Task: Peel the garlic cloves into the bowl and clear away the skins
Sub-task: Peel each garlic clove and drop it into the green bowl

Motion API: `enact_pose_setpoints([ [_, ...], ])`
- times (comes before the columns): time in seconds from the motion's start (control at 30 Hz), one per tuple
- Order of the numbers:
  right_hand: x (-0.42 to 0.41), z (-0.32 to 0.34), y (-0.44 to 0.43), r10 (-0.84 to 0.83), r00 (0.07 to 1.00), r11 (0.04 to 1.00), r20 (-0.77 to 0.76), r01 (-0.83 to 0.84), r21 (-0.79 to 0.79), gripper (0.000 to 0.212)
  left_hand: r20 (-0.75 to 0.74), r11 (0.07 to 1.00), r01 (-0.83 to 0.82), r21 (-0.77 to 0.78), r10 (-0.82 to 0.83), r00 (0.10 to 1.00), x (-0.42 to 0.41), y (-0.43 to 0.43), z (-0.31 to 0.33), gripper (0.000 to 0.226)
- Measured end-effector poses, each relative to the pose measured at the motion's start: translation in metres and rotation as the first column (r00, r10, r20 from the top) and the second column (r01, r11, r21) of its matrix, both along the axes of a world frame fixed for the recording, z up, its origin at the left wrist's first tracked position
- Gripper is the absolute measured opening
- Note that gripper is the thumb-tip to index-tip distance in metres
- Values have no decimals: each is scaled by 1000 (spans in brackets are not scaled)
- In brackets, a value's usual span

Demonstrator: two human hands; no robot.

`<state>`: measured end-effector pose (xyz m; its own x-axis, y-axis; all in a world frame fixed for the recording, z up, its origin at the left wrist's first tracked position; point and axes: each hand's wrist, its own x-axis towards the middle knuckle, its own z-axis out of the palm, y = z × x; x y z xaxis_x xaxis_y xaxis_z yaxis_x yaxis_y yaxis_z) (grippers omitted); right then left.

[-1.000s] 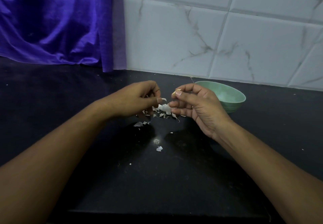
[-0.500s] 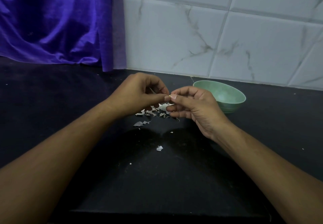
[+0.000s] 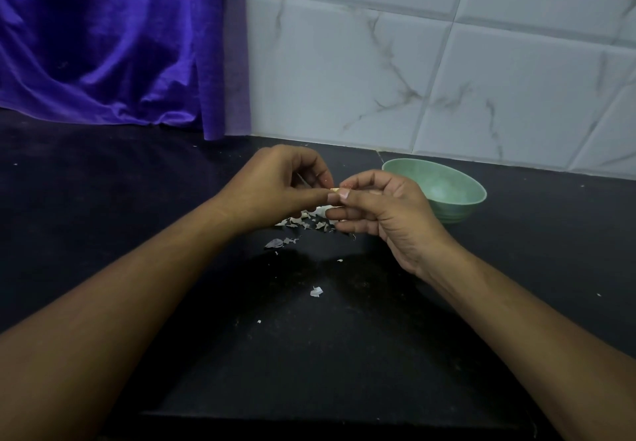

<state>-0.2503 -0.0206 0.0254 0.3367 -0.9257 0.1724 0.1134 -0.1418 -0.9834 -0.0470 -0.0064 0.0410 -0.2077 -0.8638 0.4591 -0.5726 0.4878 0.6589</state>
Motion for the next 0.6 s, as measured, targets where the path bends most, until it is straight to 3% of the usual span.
enact_pose_setpoints([
  [0.2,-1,1,1,28,1000,1000,7,-28,-7,11,-86,997,54,48,-50,995,3,-4,-2,12],
  [0.6,-3,0,4,38,999,998,-26,-40,-55,7,-115,976,174,135,-159,981,5,-1,0,15],
])
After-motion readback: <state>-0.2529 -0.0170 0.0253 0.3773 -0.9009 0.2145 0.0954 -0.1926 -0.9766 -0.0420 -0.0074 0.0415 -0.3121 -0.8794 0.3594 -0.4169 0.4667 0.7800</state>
